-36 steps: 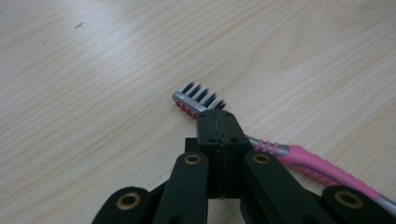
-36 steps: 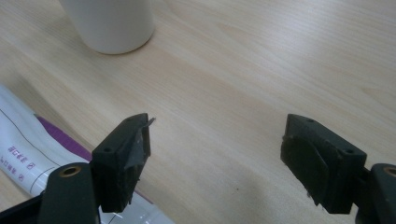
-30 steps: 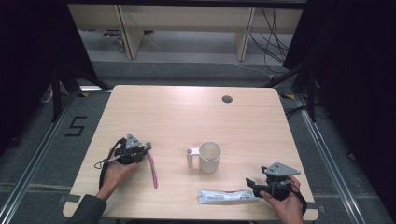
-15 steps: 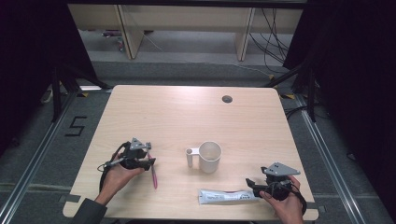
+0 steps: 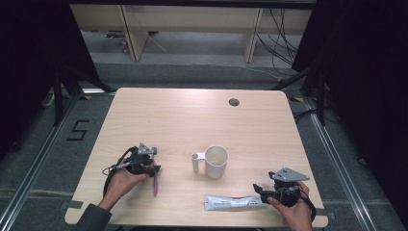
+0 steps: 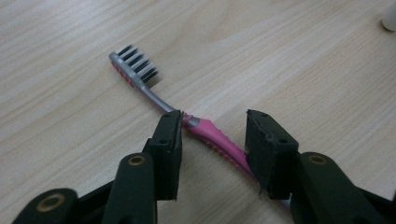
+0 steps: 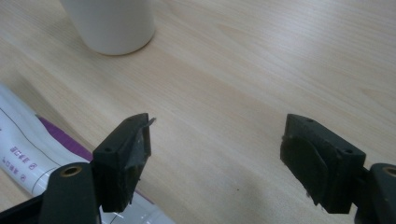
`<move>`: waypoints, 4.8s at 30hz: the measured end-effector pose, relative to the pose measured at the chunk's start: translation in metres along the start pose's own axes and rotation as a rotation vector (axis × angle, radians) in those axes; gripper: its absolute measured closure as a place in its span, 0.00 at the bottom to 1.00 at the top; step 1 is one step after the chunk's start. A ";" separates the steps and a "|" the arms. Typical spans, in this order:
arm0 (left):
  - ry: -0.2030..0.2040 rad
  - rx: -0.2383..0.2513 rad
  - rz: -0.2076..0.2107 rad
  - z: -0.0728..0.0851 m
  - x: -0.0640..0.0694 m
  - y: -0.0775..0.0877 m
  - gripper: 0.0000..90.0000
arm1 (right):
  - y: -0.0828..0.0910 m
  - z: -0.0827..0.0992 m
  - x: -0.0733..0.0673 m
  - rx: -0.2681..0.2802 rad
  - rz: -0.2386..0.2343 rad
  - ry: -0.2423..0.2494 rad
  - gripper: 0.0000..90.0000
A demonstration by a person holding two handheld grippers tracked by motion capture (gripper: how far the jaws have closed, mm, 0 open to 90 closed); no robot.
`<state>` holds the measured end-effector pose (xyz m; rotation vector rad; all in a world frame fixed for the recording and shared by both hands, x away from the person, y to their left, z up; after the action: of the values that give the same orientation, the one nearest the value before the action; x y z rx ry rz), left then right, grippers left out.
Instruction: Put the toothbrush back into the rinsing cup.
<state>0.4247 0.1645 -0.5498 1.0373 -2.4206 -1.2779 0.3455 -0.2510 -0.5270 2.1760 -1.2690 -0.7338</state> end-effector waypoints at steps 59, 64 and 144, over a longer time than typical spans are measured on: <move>-0.241 -0.420 0.160 -0.022 -0.024 0.008 0.91 | -0.001 -0.003 -0.001 0.030 -0.006 0.031 0.28; -0.216 -0.325 0.153 -0.033 -0.027 0.024 0.91 | 0.000 -0.005 0.002 0.049 0.002 0.055 0.28; 0.006 0.807 0.197 -0.155 0.057 0.068 0.91 | 0.001 -0.005 0.004 0.054 -0.008 0.037 0.28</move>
<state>0.4246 0.0529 -0.4101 0.8990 -2.9957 -0.2000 0.3498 -0.2538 -0.5231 2.2284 -1.2759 -0.6665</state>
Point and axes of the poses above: each handheld gripper's, and its own axes: y roughly backward along the jaws, z roughly out of its underside, x roughly to its right, the point moved 6 cm from there along -y, roughly forward along the jaws, and after that the axes turned 13 degrees about -y, right-handed, at the moved point
